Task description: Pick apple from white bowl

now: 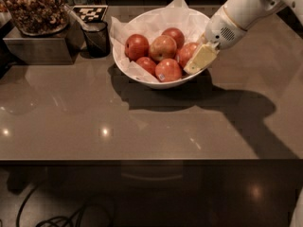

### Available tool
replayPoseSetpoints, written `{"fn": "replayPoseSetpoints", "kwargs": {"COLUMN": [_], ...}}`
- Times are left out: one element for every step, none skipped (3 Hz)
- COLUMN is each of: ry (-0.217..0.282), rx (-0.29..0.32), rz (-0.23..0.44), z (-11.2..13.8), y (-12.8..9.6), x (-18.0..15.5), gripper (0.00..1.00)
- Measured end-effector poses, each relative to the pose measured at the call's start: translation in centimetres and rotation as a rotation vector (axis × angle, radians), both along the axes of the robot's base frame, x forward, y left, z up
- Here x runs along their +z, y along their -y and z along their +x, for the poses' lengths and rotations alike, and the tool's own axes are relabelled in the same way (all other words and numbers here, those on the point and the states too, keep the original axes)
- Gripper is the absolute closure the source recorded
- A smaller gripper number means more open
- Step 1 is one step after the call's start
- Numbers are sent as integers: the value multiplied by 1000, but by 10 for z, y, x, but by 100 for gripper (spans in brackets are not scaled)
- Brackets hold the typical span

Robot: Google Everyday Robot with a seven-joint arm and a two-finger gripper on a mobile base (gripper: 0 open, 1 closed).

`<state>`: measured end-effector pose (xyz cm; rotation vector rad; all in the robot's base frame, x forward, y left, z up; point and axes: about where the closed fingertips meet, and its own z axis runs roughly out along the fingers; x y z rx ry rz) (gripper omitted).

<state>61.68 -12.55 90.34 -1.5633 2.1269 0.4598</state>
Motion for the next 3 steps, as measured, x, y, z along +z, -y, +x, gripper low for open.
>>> {"fn": "replayPoseSetpoints", "kwargs": {"ry": [11, 15, 18], "rx": [74, 159, 218], "rz": [69, 122, 150], "z": [-15, -22, -26], "y": [-8, -23, -33], "x": [27, 48, 59], "gripper": [100, 100, 100]}}
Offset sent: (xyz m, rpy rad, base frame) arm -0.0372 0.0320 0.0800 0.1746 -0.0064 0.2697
